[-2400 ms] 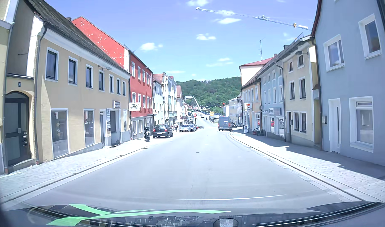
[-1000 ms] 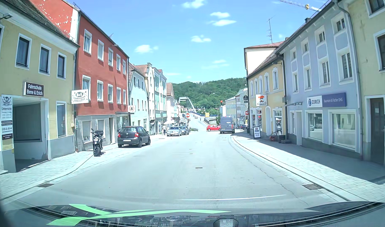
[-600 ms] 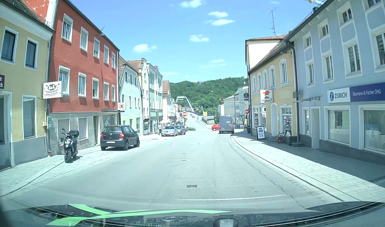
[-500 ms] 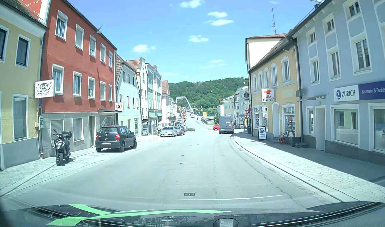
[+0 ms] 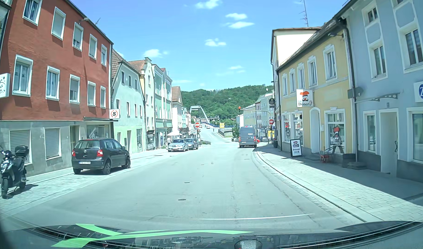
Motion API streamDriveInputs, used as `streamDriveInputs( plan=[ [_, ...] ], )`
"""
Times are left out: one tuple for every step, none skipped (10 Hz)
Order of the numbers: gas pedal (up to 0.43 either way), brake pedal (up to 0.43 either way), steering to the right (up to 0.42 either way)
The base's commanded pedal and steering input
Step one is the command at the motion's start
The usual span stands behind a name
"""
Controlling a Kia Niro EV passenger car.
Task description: Follow the waypoints while adhering to traffic rules and regulations
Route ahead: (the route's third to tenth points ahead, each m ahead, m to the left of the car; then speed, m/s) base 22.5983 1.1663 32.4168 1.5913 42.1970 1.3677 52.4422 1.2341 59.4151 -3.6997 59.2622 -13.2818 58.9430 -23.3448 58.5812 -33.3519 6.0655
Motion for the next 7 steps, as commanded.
streamDriveInputs(
  plan=[
    [0.000, 0.134, 0.013],
    [0.000, 0.134, 0.014],
    [0.000, 0.134, 0.014],
    [0.000, 0.134, 0.014],
    [0.000, 0.128, 0.014],
    [0.000, 0.134, 0.014],
    [0.000, 0.122, 0.014]
  ],
)
